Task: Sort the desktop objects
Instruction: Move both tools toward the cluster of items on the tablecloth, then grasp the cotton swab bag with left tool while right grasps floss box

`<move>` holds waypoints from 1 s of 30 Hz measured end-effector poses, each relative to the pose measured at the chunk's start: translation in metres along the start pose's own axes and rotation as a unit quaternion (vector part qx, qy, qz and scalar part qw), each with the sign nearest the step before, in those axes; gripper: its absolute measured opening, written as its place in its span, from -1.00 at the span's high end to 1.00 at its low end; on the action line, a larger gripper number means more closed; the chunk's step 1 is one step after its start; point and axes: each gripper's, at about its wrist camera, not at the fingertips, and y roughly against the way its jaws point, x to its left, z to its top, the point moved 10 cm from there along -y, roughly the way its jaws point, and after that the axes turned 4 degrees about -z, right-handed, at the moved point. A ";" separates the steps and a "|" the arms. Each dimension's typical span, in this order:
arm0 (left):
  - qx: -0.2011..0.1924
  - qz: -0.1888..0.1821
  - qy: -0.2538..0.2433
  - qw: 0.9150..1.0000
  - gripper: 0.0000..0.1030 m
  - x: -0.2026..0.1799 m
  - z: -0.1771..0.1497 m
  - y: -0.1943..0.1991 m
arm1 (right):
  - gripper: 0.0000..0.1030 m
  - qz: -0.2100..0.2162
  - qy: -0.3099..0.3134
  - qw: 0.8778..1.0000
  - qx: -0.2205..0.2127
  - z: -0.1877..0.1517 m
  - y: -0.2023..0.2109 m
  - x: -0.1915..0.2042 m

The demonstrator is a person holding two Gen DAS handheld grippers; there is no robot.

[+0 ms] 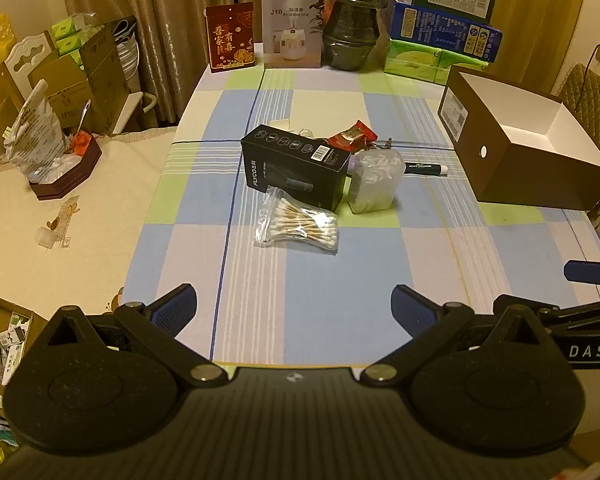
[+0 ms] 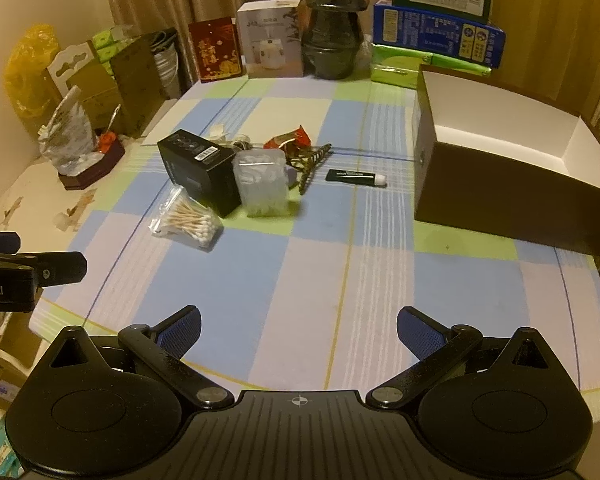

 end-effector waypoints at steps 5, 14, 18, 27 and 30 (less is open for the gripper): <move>0.001 0.000 0.001 1.000 -0.98 0.001 0.001 -0.002 | -0.97 0.004 0.005 1.000 -0.004 0.004 -0.003 0.002; 0.009 -0.008 0.005 1.000 -0.98 0.002 0.006 -0.011 | -0.97 0.014 0.008 1.000 -0.011 0.013 -0.009 0.001; 0.010 -0.010 0.002 1.000 -0.98 0.003 0.011 -0.016 | -0.97 0.018 0.009 1.000 -0.016 0.019 -0.013 0.002; -0.003 -0.009 -0.011 1.000 -0.98 0.008 0.026 -0.030 | -0.97 0.030 0.019 0.998 -0.052 0.040 -0.024 0.010; -0.006 -0.006 -0.016 1.000 -0.98 0.010 0.030 -0.038 | -0.97 0.035 0.016 0.997 -0.064 0.047 -0.032 0.012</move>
